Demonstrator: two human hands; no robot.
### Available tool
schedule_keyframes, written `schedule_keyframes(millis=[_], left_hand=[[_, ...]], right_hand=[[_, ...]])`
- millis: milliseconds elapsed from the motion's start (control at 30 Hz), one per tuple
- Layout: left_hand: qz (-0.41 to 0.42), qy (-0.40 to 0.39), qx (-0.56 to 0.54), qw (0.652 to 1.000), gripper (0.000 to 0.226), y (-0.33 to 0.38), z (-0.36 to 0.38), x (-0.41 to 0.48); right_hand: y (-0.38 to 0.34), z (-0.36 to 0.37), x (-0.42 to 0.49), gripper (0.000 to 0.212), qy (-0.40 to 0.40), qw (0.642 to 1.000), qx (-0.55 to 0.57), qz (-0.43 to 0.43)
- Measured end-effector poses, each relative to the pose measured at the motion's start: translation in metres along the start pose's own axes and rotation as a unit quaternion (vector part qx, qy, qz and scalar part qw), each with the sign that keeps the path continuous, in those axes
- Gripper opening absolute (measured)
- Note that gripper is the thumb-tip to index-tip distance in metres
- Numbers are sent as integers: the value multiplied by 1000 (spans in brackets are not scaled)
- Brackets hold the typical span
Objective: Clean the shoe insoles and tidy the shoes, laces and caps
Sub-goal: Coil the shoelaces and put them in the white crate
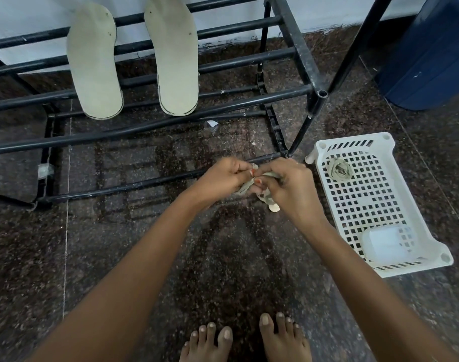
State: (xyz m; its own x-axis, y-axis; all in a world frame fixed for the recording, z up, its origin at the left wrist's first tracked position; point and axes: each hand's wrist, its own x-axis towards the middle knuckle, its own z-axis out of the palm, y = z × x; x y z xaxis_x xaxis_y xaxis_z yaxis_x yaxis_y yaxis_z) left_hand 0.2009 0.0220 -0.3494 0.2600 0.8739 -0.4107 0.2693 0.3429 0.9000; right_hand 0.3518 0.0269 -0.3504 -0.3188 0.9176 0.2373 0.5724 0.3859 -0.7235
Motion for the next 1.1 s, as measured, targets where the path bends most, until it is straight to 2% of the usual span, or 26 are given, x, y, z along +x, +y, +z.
schedule_keyframes(millis=[200,433,600,767,867,1100], left_hand=[[-28,-75,-93,992,27,-3,-2,-3],[-15,-123,-164,979,30,6,-3,-8],[6,-110,-184,977,22,6,-1,-8],[19,-68,-281,957,23,4,1,-7],[21,-32,-350,936,24,5,4,-5],[33,32,-401,915,23,5,9,2]], right_hand=[[3,-7,6,16,-5,992,84,92],[7,-8,5,24,39,964,195,178],[9,1,-1,24,28,952,223,207],[3,15,-11,27,8,942,252,221],[3,20,-16,16,-7,960,201,197],[-2,21,-21,17,-47,983,117,138]])
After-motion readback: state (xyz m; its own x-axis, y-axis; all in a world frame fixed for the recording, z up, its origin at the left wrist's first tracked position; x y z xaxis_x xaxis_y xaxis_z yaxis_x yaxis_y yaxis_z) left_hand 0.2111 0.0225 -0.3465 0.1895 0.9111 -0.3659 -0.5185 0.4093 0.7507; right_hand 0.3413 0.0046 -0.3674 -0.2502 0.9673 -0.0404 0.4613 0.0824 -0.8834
